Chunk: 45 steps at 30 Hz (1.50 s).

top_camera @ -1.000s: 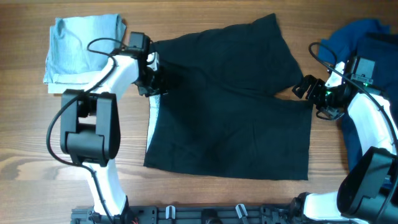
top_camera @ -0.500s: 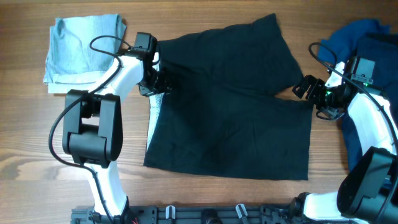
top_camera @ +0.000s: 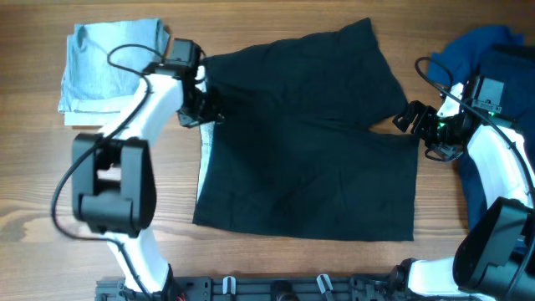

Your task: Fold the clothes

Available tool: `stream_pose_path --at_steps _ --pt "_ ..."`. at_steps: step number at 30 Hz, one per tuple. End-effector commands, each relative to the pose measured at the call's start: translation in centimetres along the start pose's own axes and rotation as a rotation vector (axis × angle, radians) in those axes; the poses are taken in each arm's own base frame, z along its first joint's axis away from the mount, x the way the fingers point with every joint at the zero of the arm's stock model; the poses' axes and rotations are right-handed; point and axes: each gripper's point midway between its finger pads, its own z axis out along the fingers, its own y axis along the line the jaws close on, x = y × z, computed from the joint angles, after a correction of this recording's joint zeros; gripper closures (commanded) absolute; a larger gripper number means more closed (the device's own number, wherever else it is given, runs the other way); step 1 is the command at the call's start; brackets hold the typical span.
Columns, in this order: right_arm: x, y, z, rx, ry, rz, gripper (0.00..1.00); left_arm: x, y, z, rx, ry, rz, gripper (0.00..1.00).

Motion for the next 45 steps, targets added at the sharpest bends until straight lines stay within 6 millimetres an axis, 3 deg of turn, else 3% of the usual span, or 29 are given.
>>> stream_pose_path --at_steps 1,13,19,35,36,37,39,41,45 --pt "-0.7 0.7 -0.7 -0.023 -0.028 -0.024 0.00 -1.0 0.9 -3.1 0.012 -0.062 -0.045 0.96" --pt "-0.7 0.7 -0.7 -0.023 -0.028 -0.024 0.00 0.5 5.9 -0.7 -0.212 -0.017 -0.196 0.96" --pt "-0.7 0.7 -0.7 -0.023 -0.028 -0.025 0.00 1.9 7.0 0.7 -0.246 0.031 -0.206 0.96" --pt "-0.7 0.7 -0.7 -0.023 -0.028 -0.024 0.00 2.6 9.2 0.3 -0.363 0.030 -0.226 0.96" --pt "-0.7 0.7 -0.7 -0.023 -0.028 -0.024 0.00 2.7 9.3 0.3 -0.370 0.032 -0.226 0.92" --pt "-0.7 0.7 -0.7 -0.023 -0.028 -0.024 0.00 2.8 9.4 0.3 -0.374 0.034 -0.226 0.80" --pt "-0.7 0.7 -0.7 -0.023 -0.028 -0.024 0.00 3.0 9.4 0.2 -0.376 0.041 -0.227 0.32" --pt "-0.7 0.7 -0.7 -0.023 -0.028 -0.024 0.00 3.1 9.4 0.2 -0.378 0.048 -0.228 0.23" --pt "-0.7 0.7 -0.7 -0.023 -0.028 -0.024 0.00 2.4 7.8 -0.8 -0.307 0.029 -0.227 0.25"
